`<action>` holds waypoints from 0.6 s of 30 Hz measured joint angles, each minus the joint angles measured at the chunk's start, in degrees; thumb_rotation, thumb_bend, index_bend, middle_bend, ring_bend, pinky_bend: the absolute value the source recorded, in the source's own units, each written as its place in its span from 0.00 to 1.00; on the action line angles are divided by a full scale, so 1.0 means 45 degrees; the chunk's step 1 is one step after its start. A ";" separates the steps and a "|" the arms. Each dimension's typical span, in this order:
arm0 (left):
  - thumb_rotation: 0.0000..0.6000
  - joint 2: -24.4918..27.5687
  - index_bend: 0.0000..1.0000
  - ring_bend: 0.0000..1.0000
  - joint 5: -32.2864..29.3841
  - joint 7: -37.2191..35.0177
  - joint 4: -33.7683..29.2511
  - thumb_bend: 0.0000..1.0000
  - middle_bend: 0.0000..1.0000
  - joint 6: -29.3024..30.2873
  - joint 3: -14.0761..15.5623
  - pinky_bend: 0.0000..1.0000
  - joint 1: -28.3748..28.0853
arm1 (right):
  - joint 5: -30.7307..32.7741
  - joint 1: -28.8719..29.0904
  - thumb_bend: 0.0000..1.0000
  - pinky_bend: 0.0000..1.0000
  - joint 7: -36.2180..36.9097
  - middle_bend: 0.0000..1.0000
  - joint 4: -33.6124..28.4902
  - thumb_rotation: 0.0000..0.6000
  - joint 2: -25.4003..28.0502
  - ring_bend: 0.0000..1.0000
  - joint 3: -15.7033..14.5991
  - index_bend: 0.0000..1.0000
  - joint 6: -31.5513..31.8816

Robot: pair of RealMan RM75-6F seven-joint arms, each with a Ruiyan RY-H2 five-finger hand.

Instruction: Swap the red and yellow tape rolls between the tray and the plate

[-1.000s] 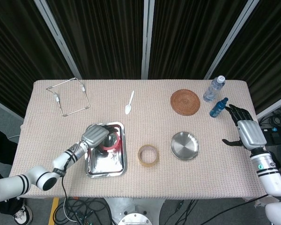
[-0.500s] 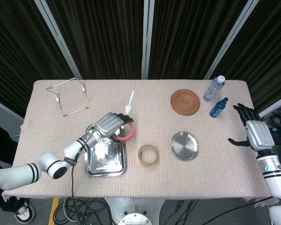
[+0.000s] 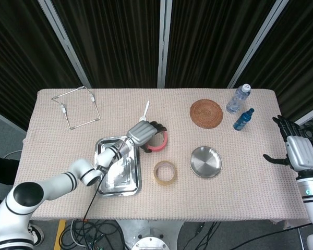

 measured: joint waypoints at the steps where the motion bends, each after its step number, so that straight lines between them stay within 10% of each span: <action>1: 1.00 -0.0124 0.14 0.07 0.0122 -0.0250 0.0266 0.22 0.11 0.0025 0.0098 0.27 -0.0065 | -0.0005 -0.0002 0.07 0.00 0.0009 0.00 0.0021 1.00 -0.0013 0.00 0.0003 0.00 -0.0011; 11: 1.00 -0.0063 0.09 0.03 0.0686 -0.1218 0.0699 0.15 0.05 0.0618 0.0936 0.24 -0.0019 | -0.0125 -0.0016 0.07 0.00 -0.0027 0.00 -0.0020 1.00 -0.0048 0.00 0.0060 0.00 -0.0004; 18: 1.00 0.1721 0.09 0.03 0.0378 -0.0545 -0.1645 0.14 0.06 0.1445 0.1098 0.24 0.0928 | -0.0104 -0.0064 0.07 0.00 0.0034 0.00 0.0029 1.00 0.0044 0.00 0.0138 0.00 0.0003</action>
